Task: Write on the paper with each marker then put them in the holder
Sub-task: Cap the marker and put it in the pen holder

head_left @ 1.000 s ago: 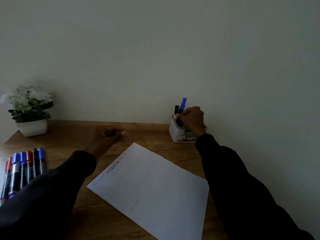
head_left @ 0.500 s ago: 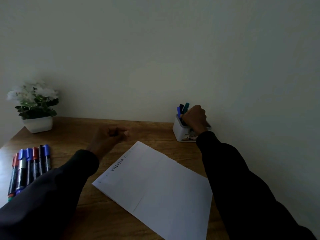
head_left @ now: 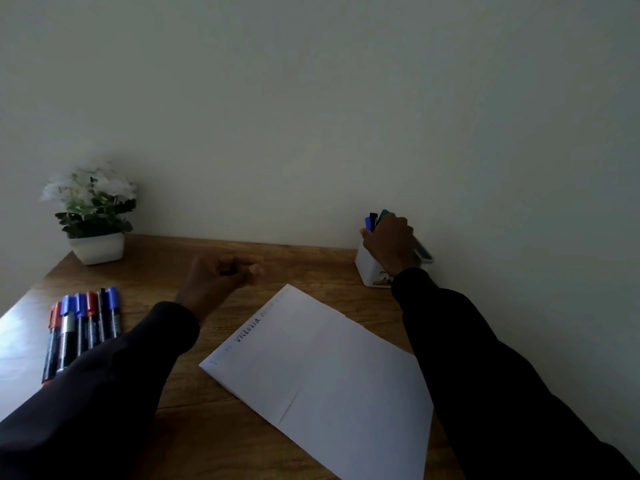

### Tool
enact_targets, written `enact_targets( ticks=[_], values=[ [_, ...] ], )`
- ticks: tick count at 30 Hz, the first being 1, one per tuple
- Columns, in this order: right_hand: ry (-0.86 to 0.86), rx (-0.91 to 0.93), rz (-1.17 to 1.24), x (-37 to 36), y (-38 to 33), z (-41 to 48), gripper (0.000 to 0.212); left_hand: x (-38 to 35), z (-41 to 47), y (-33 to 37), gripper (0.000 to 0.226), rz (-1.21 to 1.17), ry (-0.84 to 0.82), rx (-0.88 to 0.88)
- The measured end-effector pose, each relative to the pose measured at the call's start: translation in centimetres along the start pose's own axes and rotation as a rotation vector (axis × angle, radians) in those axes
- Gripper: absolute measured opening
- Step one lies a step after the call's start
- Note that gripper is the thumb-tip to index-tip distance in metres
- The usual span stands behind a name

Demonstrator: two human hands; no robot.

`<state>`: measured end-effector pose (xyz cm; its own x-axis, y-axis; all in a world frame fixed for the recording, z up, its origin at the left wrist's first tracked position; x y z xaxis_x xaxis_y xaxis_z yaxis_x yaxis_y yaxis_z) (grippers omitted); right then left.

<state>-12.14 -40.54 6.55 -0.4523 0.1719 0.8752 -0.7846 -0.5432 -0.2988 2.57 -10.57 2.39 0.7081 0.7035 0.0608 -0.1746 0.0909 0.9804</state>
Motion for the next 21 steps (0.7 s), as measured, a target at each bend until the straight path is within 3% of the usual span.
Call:
enact_targets(
  ticks=[5,15,21],
  values=[
    [0.087,-0.022,0.05,0.7,-0.3,0.1,0.042,0.9,-0.3,-0.3,0.022,0.004,0.013,0.032],
    [0.144,-0.043,0.154,1.7,-0.1,-1.4,0.044,1.9,-1.1,-0.4,0.022,-0.016,0.041,0.039],
    [0.105,0.132,0.317,3.2,-3.8,-6.1,0.034,3.3,-2.4,0.7,0.021,0.024,0.049,0.0]
  ],
)
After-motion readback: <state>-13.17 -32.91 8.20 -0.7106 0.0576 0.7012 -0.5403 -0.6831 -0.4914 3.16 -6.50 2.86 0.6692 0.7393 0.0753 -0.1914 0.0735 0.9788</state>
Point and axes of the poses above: each hand's wrist, its own z-axis towards the middle knuckle, its own x-axis out of the back of the hand, y = z × x, the point moved 5 cm from there along z, towards the middle knuckle, and after that the axes turned 5 degrees about -z, right-handed, at the moved point
